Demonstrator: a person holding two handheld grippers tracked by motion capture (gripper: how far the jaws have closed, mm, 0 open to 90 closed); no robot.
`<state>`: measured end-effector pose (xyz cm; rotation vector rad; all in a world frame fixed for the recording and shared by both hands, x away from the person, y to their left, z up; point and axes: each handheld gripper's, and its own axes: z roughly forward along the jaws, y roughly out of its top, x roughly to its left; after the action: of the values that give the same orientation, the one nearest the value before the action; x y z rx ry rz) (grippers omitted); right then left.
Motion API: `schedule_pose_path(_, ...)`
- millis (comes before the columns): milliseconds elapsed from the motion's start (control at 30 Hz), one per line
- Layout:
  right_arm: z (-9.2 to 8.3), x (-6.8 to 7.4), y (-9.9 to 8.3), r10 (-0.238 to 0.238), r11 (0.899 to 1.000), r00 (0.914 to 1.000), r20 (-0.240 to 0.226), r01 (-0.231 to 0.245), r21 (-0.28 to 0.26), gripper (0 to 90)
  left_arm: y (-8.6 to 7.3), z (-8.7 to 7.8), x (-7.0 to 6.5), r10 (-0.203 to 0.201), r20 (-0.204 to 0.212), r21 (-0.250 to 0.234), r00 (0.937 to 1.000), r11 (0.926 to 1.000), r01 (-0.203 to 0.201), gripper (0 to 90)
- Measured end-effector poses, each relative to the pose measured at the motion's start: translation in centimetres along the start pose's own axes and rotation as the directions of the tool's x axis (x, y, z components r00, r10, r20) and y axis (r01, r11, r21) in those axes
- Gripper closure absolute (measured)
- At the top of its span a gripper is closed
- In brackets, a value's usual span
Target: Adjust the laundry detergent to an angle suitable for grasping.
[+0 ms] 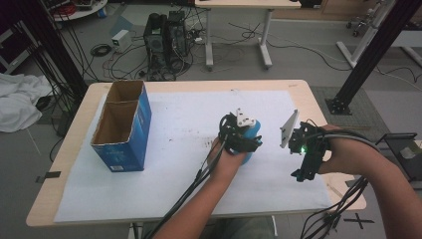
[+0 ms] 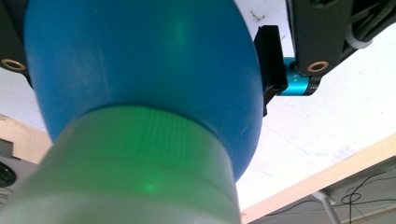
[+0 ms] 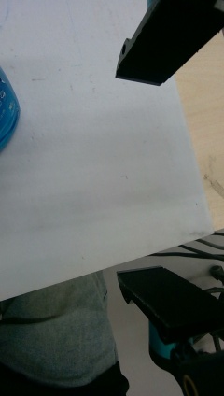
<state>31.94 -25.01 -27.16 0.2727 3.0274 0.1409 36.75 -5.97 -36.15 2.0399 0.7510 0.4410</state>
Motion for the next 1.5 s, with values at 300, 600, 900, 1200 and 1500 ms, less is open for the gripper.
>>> schedule_pose_path(300, 0.04, 0.04, -0.16, 0.005, 1.000, 1.0000, 0.003, -0.005, -0.005, 3.5, 0.01, -0.02, -0.10, 0.010, 0.000, -0.003, 0.9999, 0.9999, -0.010, 35.0)
schedule_pose_path(600, -0.05, 0.13, -0.16, 0.004, 1.000, 1.0000, -0.001, -0.004, 0.000, 3.5, -0.02, 0.12, -0.24, 0.020, -0.021, -0.020, 0.9996, 0.9996, -0.020, 40.0)
schedule_pose_path(900, 0.08, 0.12, -0.31, 0.007, 1.000, 1.0000, -0.004, -0.007, 0.004, 3.5, 0.03, 0.19, -0.48, 0.000, -0.040, -0.028, 0.9992, 0.9996, -0.001, 42.2)
schedule_pose_path(1200, 0.36, 0.17, -0.36, 0.001, 1.000, 1.0000, -0.009, -0.001, 0.007, 3.5, 0.11, 0.03, -0.68, 0.077, -0.063, -0.023, 0.9950, 0.9966, -0.079, 44.5)
schedule_pose_path(1500, 0.35, 0.08, -0.21, 0.009, 1.000, 0.9999, -0.008, -0.009, 0.010, 3.5, 0.39, -0.65, 0.04, 0.076, -0.033, -0.049, 0.9966, 0.9958, -0.077, 45.0)
